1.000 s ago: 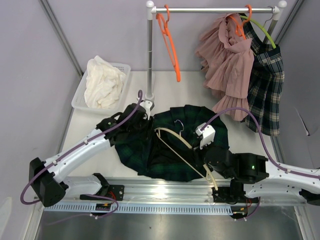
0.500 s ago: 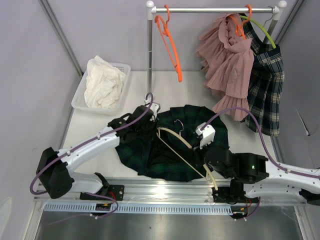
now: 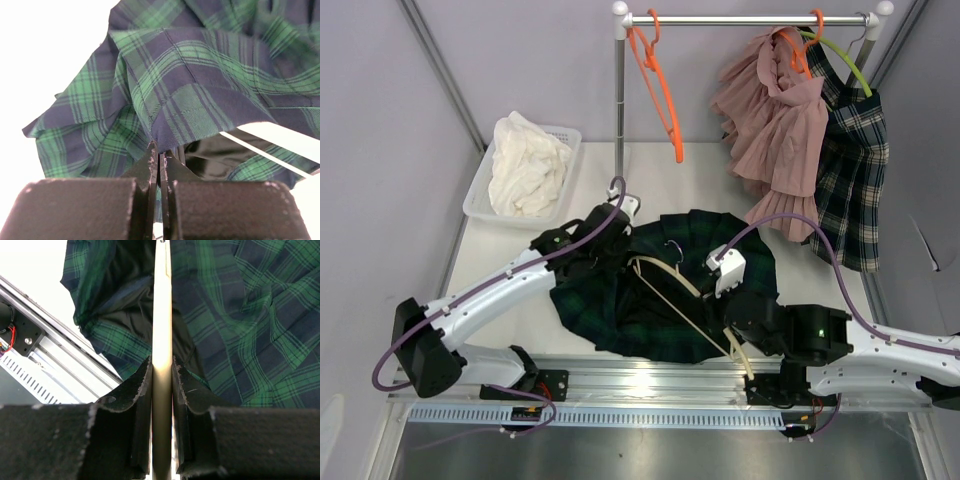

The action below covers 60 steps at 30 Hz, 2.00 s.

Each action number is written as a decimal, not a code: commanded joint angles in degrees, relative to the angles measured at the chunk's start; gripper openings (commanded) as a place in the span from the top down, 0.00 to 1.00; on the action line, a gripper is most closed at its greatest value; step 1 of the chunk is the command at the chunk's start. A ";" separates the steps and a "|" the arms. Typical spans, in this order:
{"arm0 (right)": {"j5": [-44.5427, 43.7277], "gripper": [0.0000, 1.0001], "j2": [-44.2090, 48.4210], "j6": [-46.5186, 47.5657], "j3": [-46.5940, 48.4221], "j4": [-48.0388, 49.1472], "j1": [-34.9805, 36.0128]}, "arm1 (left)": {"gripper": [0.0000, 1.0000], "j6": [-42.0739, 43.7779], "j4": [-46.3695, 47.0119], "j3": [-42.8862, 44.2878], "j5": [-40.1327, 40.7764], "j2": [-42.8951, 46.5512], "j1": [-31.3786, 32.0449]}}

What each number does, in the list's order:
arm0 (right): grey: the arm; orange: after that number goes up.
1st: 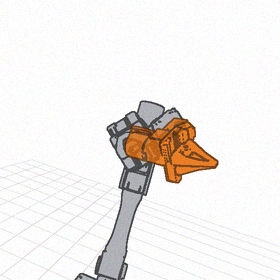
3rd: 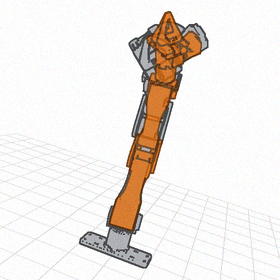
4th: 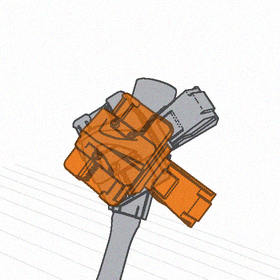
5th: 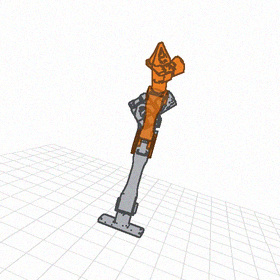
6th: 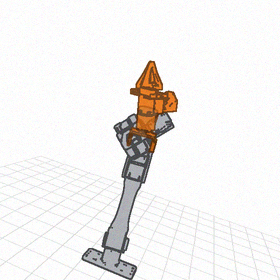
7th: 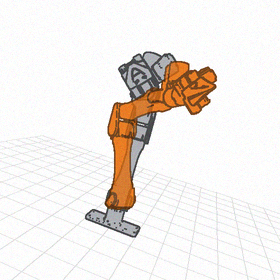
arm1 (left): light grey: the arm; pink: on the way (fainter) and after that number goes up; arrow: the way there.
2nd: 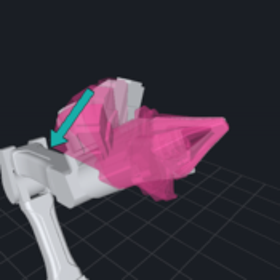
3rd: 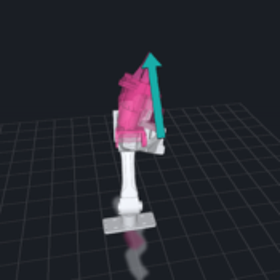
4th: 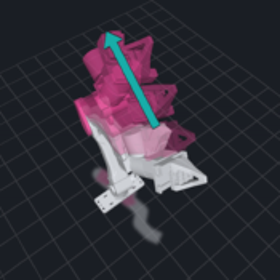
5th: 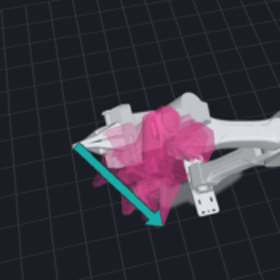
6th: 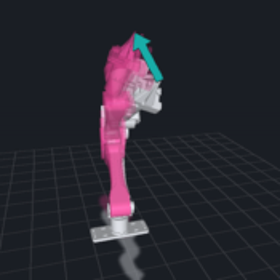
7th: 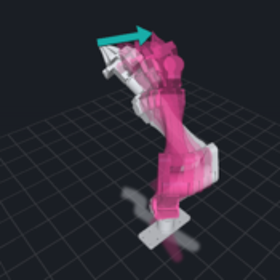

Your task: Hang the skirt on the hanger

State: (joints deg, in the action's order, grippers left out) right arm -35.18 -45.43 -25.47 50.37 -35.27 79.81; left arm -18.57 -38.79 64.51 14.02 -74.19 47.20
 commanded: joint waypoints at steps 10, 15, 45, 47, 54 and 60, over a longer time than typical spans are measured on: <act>-0.51 1.00 -0.18 4.81 2.45 10.90 0.61 | 1.00 -1.91 -4.28 5.63 0.57 2.74 3.25; 0.64 1.00 -2.29 7.02 0.96 15.49 0.35 | 1.00 -2.00 -5.33 7.90 0.48 2.65 3.86; 27.43 1.00 -0.54 9.66 -15.30 44.05 -19.60 | 0.43 5.03 3.28 -1.05 4.78 11.35 7.03; 29.19 1.00 -0.28 9.39 -16.00 44.58 -21.35 | 0.42 6.08 3.28 -1.67 6.88 12.49 7.03; 42.46 1.00 0.61 7.98 -17.76 47.57 -28.74 | 0.33 11.18 5.82 -3.25 2.16 16.97 7.03; 45.11 1.00 -0.01 7.90 -17.59 48.27 -30.59 | 0.29 10.49 10.30 -4.13 -5.31 17.24 7.03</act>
State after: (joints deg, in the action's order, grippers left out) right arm 6.11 -46.46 -16.91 31.73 4.51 49.60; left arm -8.58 -33.28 61.32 13.30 -57.32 53.89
